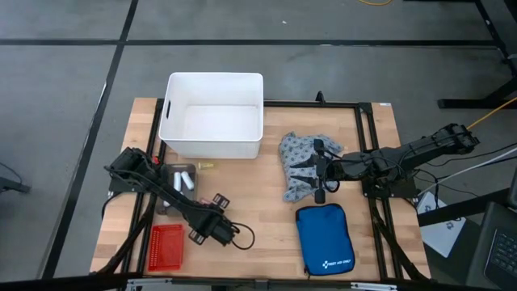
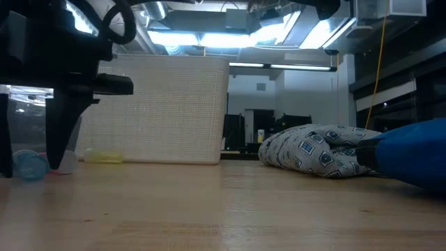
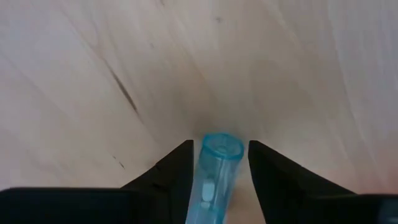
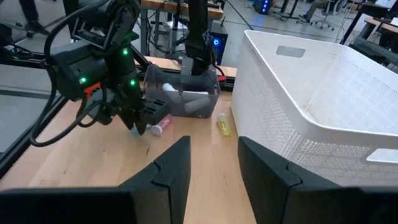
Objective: Pick & place medical supplies in basket/bin
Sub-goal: Put the blue pill bottle into the red bin
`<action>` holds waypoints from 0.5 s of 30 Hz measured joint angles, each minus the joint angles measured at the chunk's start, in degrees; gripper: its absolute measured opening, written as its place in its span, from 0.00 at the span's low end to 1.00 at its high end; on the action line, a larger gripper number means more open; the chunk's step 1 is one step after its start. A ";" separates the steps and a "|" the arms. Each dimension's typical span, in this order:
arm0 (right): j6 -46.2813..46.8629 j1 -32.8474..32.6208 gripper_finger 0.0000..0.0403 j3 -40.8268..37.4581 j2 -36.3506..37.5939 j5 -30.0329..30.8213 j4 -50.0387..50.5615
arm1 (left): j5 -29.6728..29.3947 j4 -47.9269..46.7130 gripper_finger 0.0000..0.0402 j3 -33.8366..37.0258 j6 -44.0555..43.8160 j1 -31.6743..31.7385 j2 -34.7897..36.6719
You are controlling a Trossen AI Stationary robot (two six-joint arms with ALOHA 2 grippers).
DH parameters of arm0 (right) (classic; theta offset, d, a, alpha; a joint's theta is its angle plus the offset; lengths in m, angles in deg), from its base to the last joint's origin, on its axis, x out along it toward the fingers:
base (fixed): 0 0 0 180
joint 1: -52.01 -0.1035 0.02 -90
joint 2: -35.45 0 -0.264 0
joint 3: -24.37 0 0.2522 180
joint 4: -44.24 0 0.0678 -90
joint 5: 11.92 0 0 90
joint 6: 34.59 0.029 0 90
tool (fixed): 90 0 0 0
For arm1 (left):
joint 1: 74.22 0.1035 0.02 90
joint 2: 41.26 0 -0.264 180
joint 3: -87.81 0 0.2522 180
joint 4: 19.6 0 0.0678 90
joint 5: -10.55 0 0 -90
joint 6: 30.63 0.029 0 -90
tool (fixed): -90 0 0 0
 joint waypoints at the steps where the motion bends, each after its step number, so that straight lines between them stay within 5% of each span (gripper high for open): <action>1: 0.00 0.01 0.33 0.00 0.00 0.00 0.02 | 0.00 0.25 0.37 0.00 0.00 0.02 0.00; 15: -0.02 0.01 0.33 0.00 0.00 0.02 0.02 | -0.42 2.24 0.32 0.04 -0.20 0.00 0.00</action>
